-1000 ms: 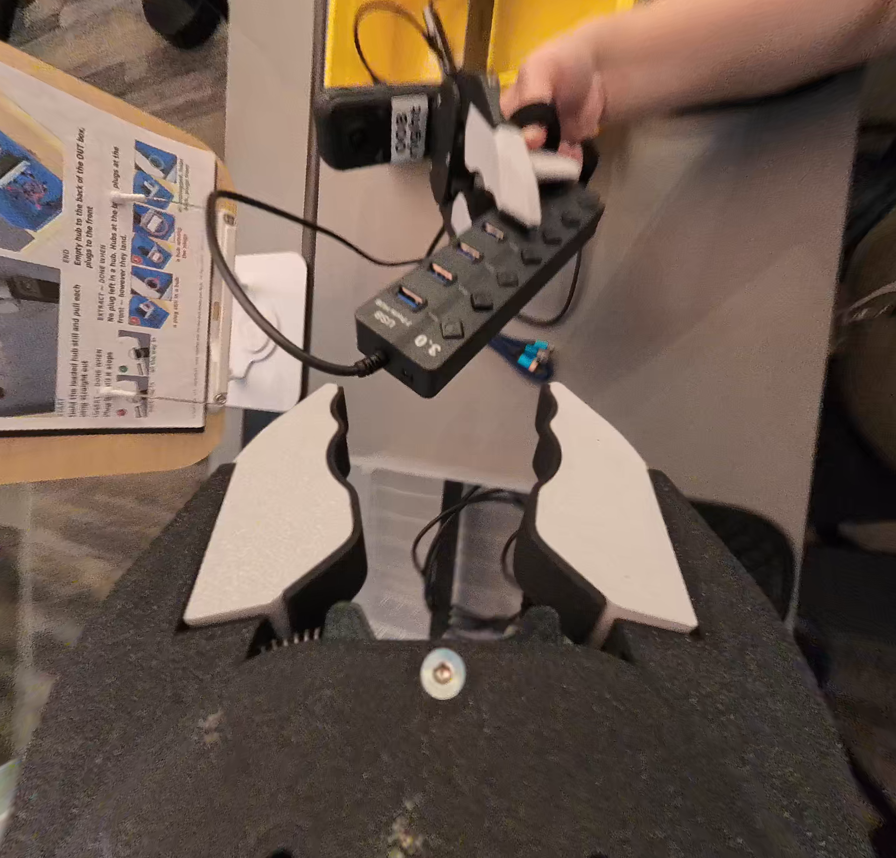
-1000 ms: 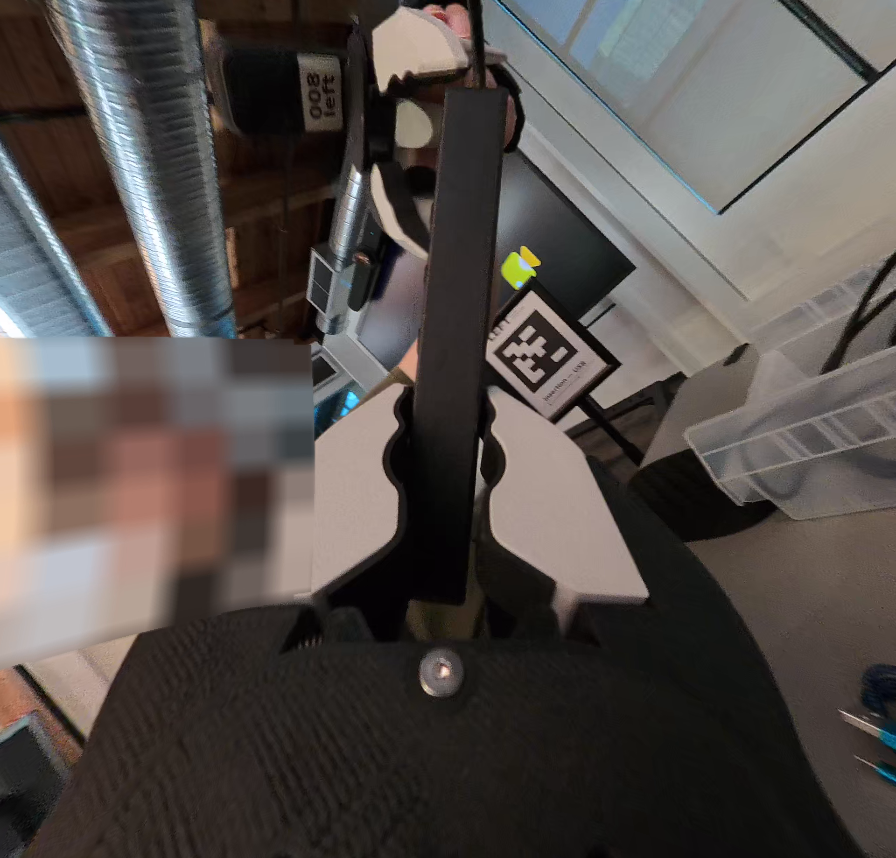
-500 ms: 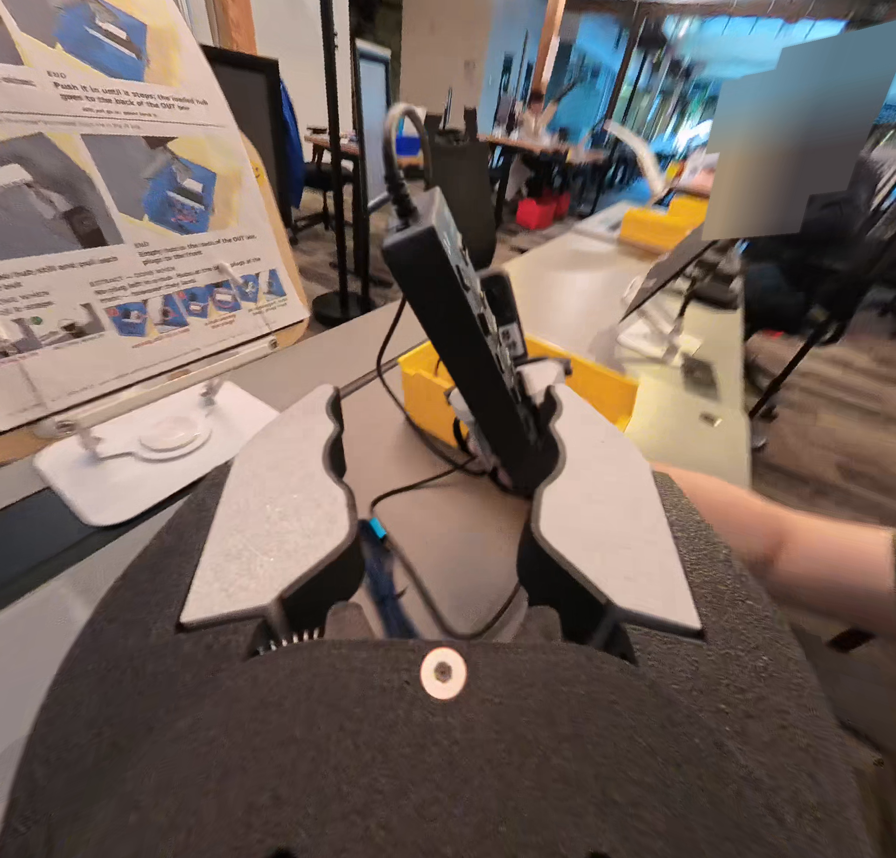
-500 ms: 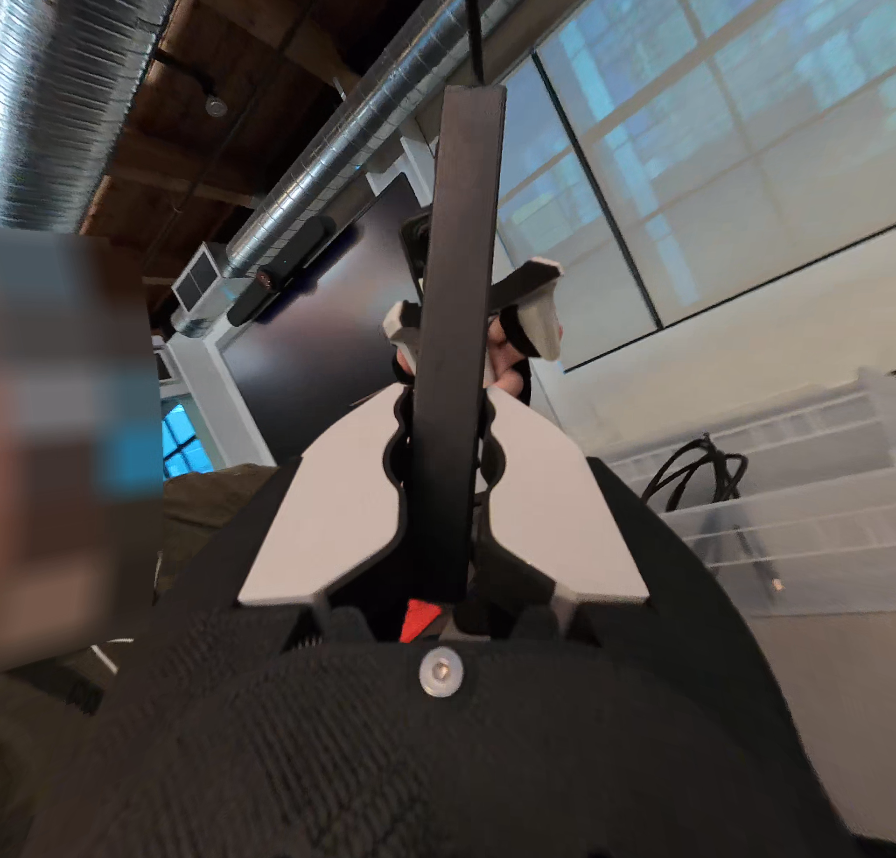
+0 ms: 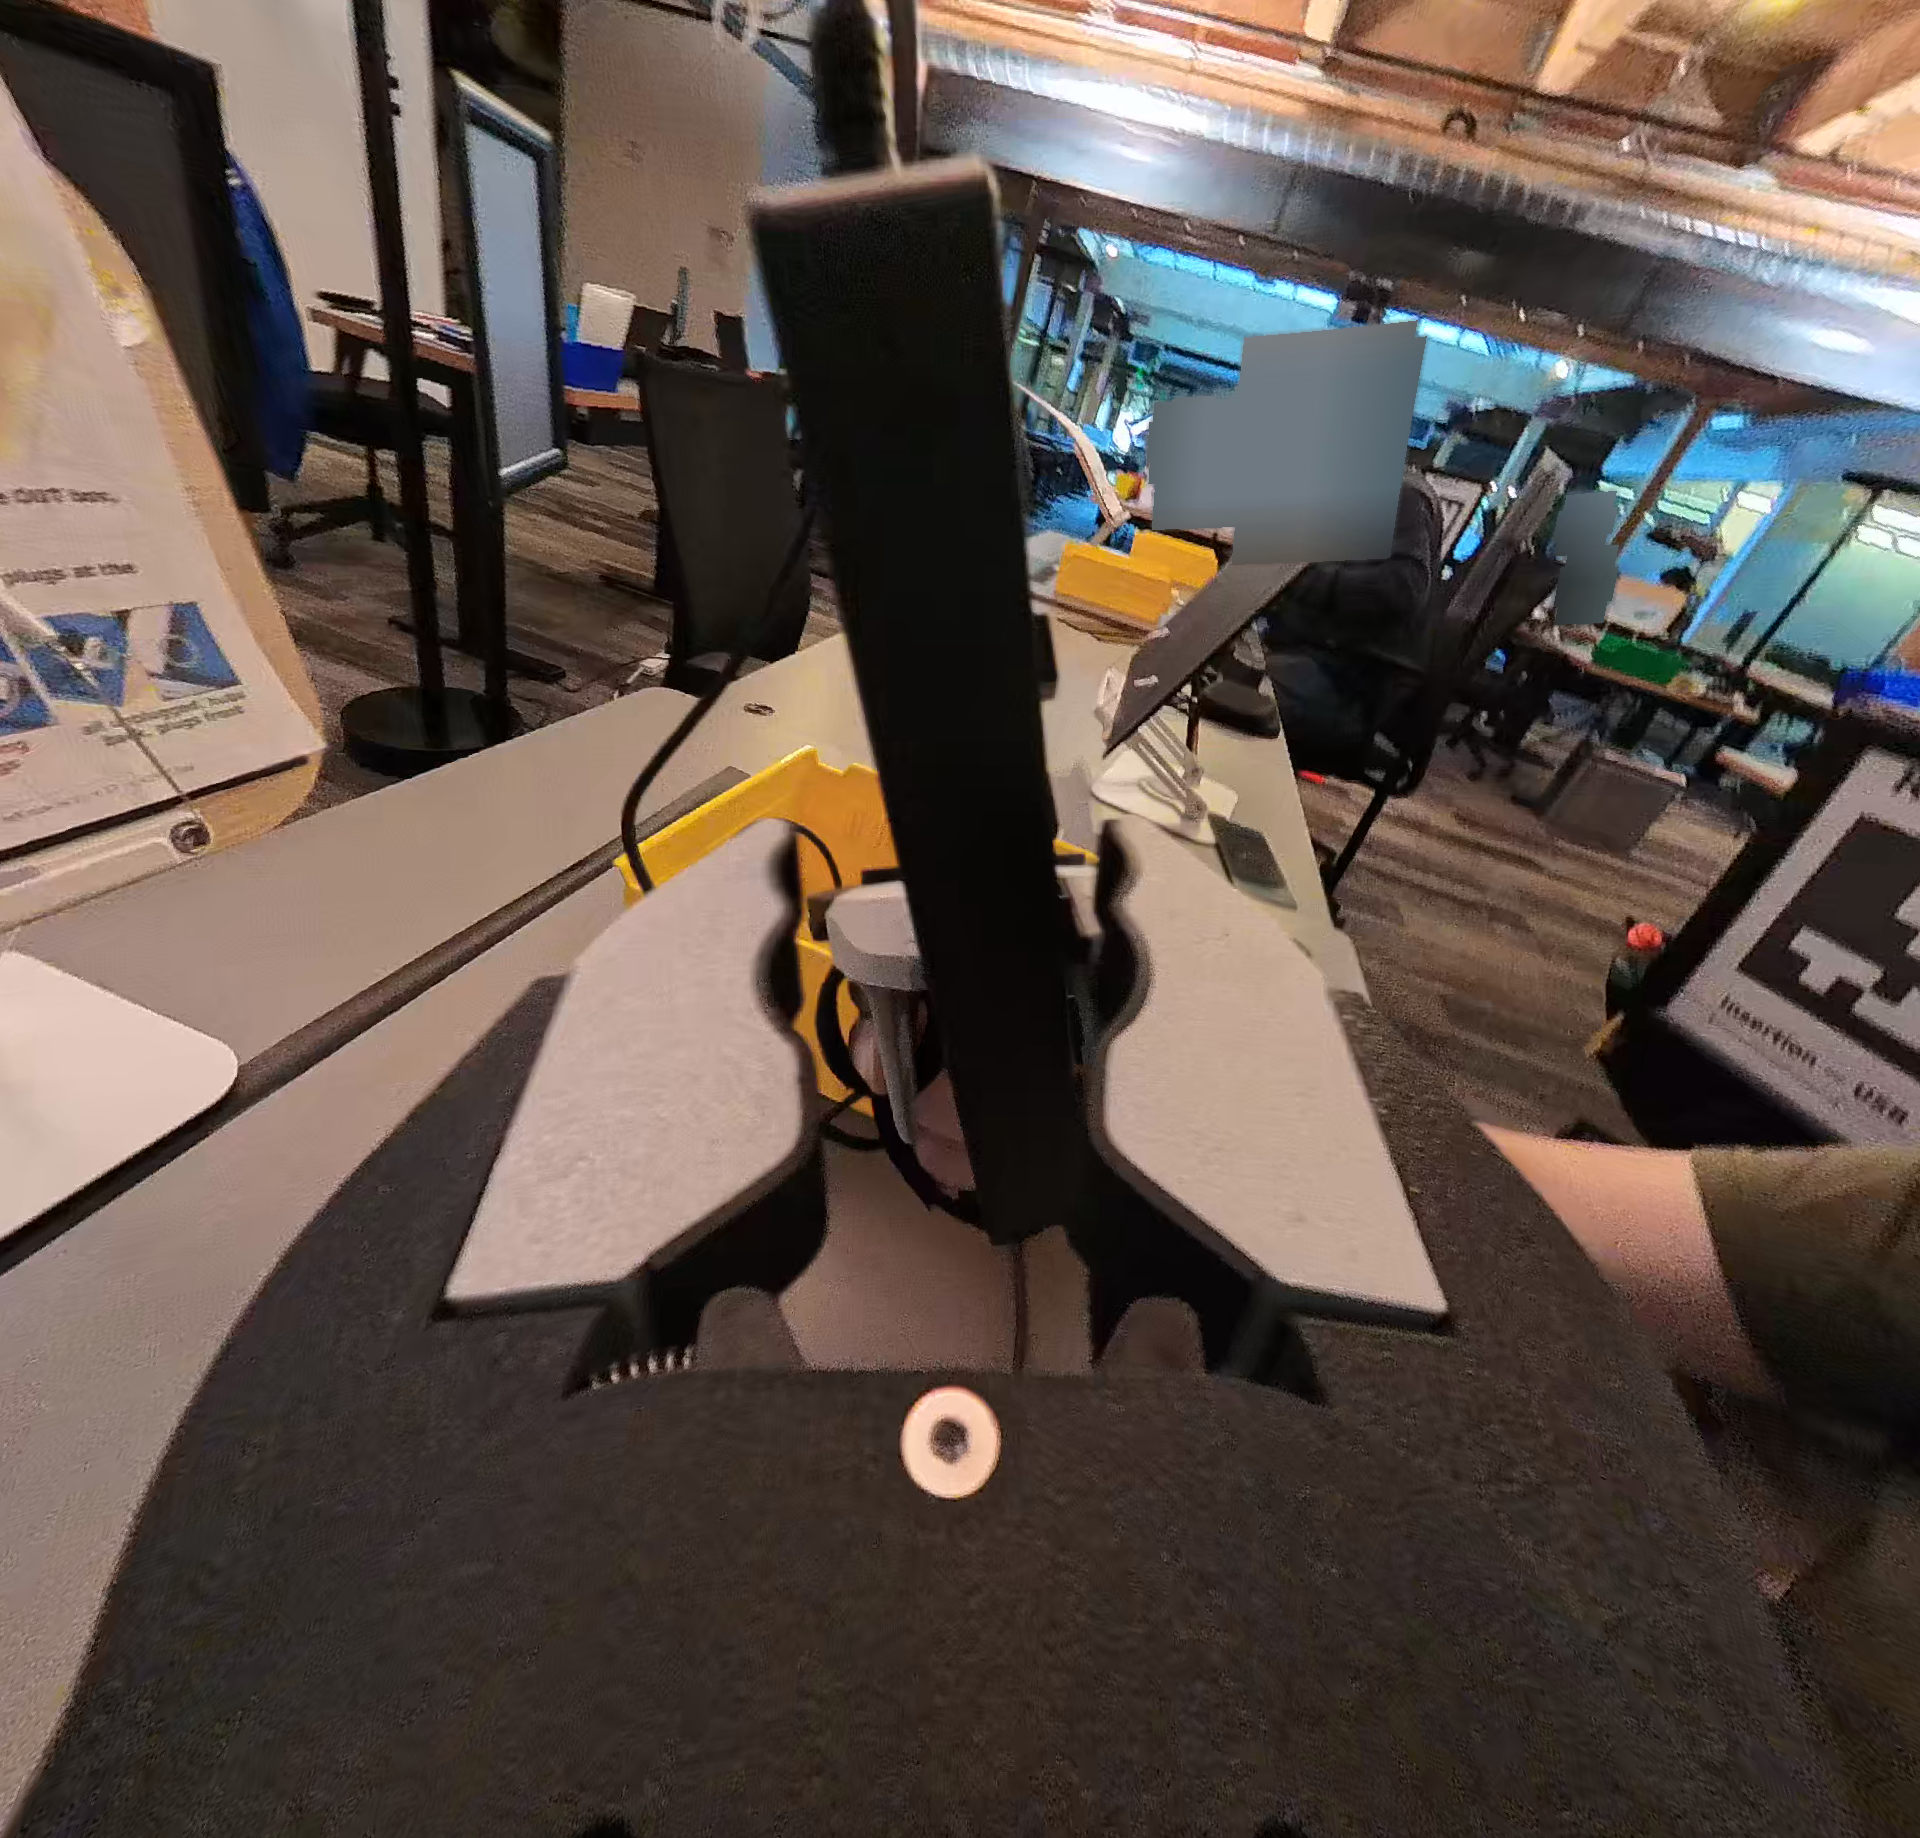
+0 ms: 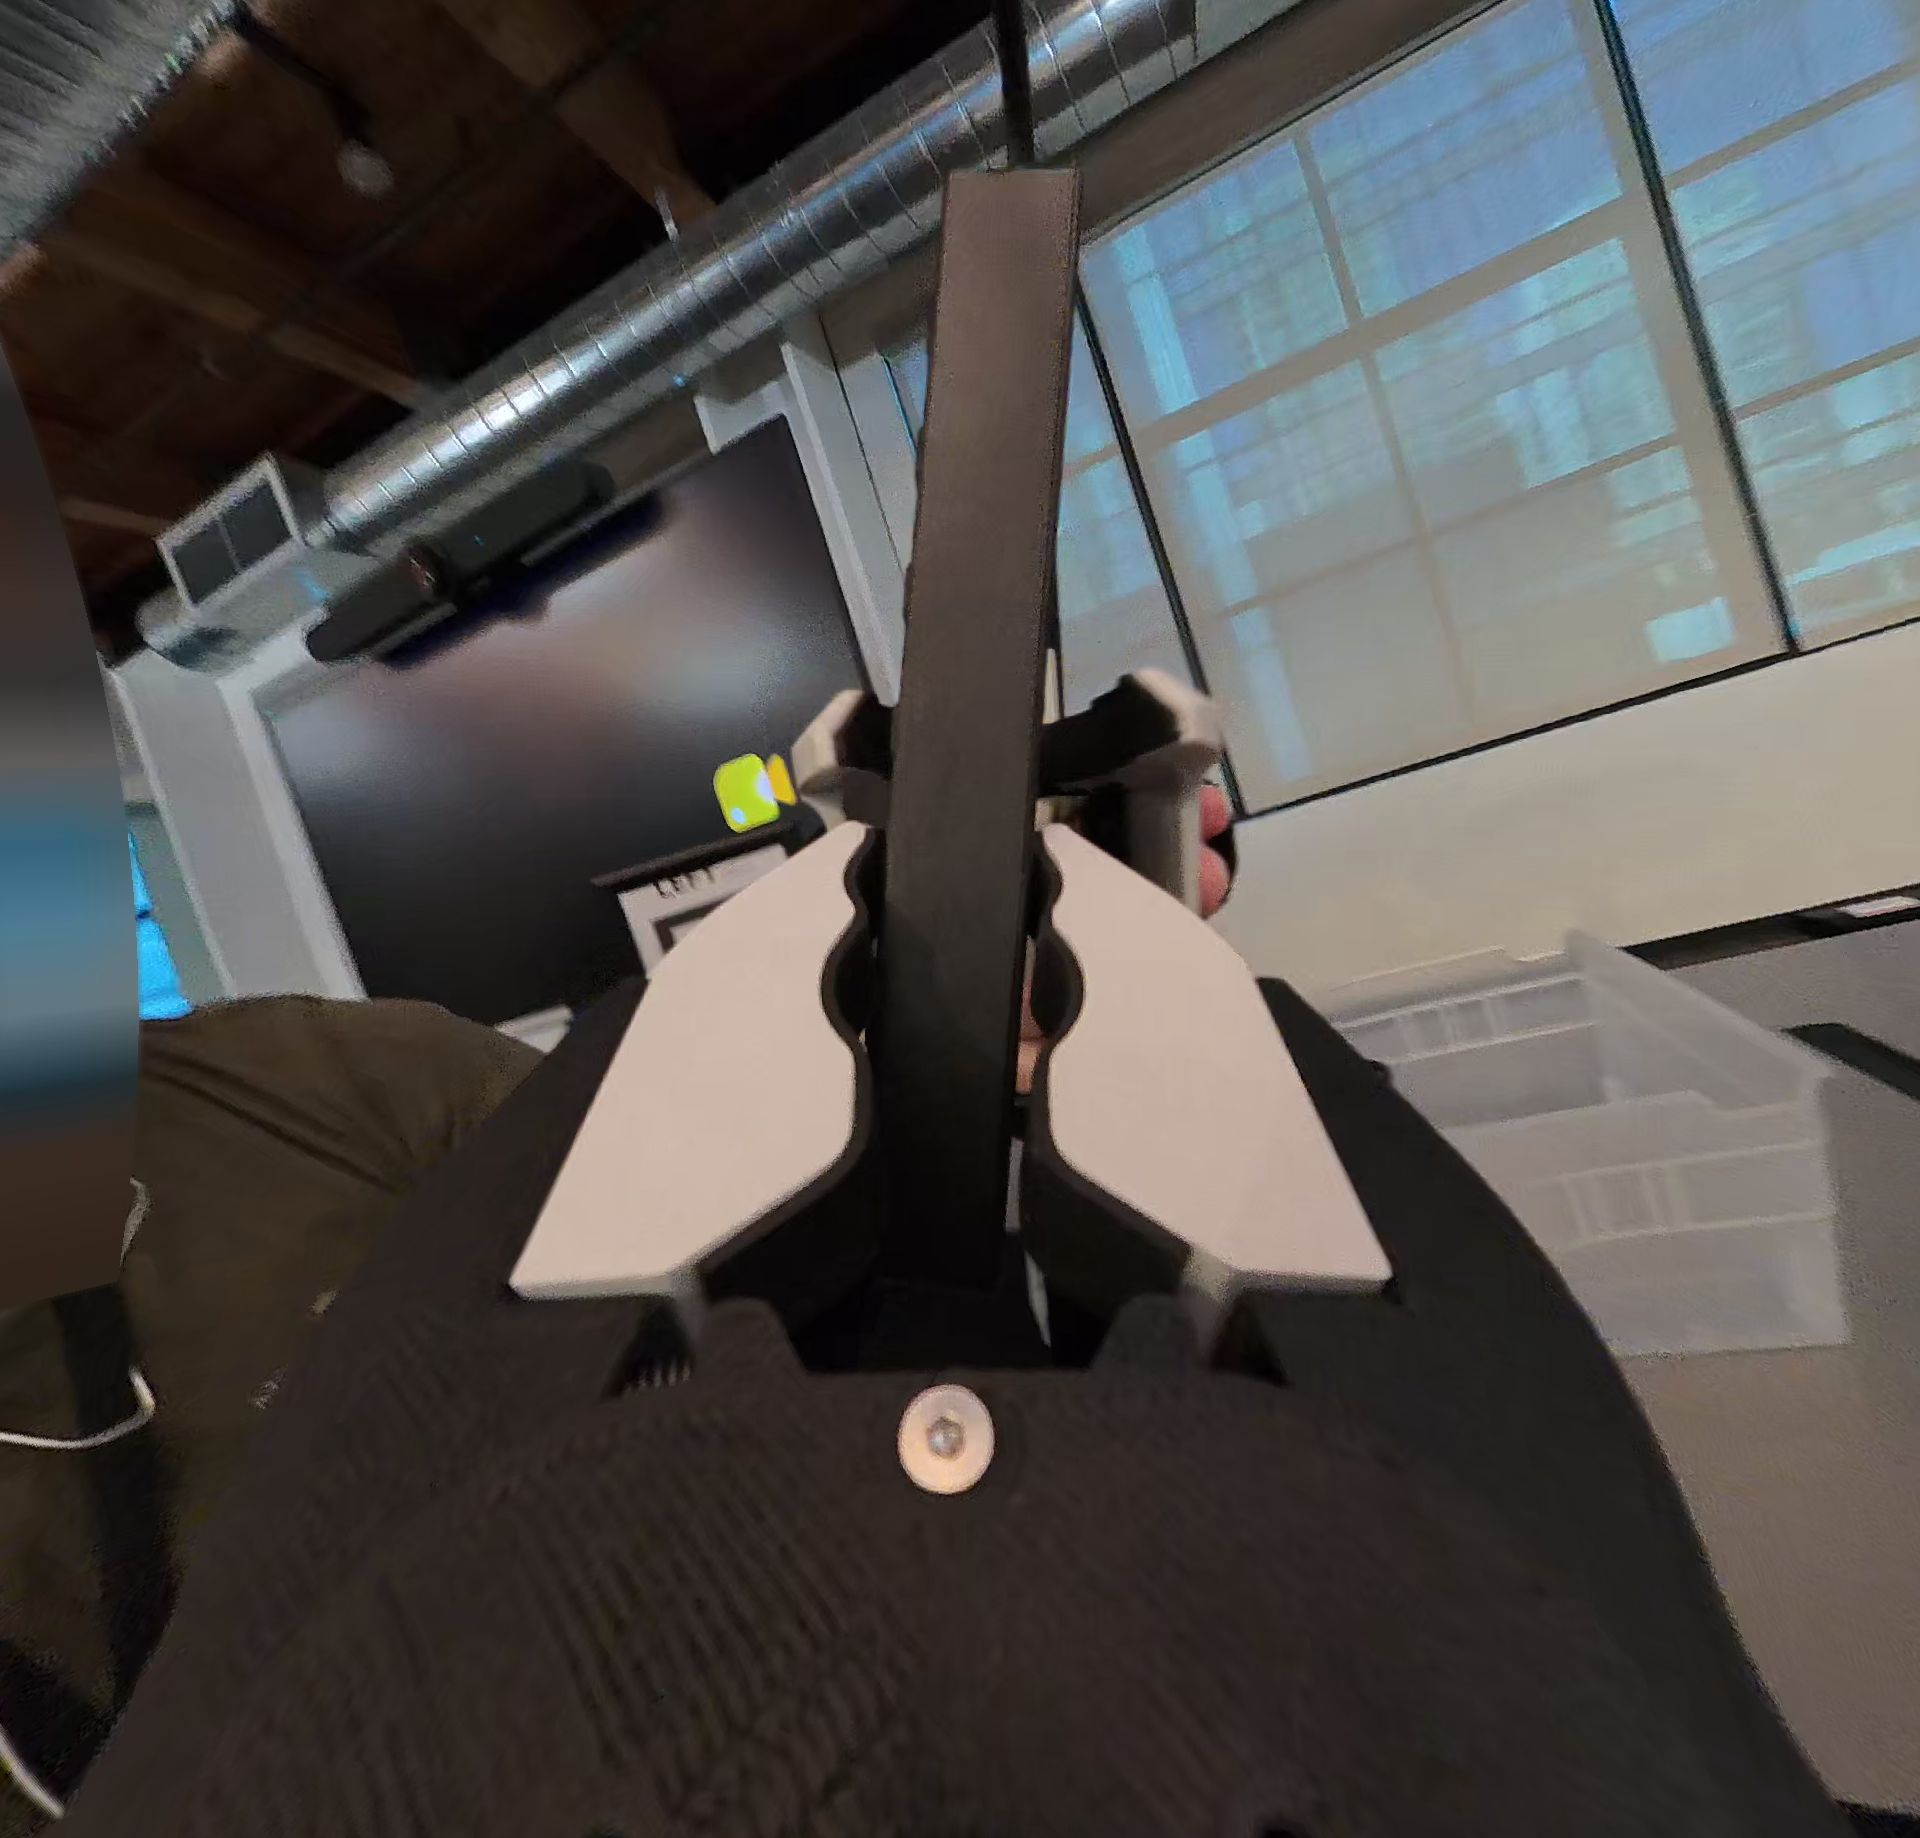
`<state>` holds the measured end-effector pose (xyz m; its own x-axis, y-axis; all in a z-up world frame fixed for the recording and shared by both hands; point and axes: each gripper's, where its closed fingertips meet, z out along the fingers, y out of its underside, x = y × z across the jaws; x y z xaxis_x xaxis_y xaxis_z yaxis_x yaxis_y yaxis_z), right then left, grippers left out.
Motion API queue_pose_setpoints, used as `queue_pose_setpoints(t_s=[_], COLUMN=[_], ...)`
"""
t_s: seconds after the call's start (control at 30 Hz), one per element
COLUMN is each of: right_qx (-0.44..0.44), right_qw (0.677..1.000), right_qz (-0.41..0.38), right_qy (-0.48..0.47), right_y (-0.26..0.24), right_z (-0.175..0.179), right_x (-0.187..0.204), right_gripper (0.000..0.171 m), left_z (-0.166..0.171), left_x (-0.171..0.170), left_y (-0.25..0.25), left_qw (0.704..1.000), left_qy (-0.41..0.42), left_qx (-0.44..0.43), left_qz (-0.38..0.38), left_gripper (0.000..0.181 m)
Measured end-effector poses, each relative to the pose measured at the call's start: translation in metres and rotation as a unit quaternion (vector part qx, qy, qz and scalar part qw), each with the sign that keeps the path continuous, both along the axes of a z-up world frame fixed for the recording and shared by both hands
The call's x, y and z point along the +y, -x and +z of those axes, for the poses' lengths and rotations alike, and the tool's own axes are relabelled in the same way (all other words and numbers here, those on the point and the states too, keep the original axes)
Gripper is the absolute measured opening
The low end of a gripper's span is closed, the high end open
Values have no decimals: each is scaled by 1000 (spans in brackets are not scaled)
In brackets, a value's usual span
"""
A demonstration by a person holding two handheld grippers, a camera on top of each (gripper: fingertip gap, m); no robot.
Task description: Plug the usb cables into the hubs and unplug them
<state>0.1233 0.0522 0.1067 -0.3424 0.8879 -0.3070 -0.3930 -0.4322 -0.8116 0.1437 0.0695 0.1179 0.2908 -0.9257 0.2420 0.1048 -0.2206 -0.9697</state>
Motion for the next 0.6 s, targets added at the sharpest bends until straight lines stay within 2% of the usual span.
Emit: queue_pose_setpoints(t_s=[0.1,0.2,0.3,0.43,0.6], right_qx=[-20,-30,-60,-82,-121], right_qw=[999,998,996,993,986], right_qz=[-30,-36,-46,-53,-94], right_qy=[-34,-38,-56,-65,-69], right_y=[4,10,16,13,13], right_z=[-7,-11,-19,-13,0], right_x=[2,3,5,3,1], right_gripper=[26,26,27,40,53], left_z=[-7,-9,-16,-22,-11], left_x=[-5,-5,-3,-6,-10], left_y=[-3,2,7,11,22], left_qw=[999,998,999,998,998], left_qy=[-16,-14,-8,3,7], left_qx=[-5,-28,-1,13,3], left_qz=[-30,-45,-48,-56,-57], left_gripper=[27,25,25,24,24])
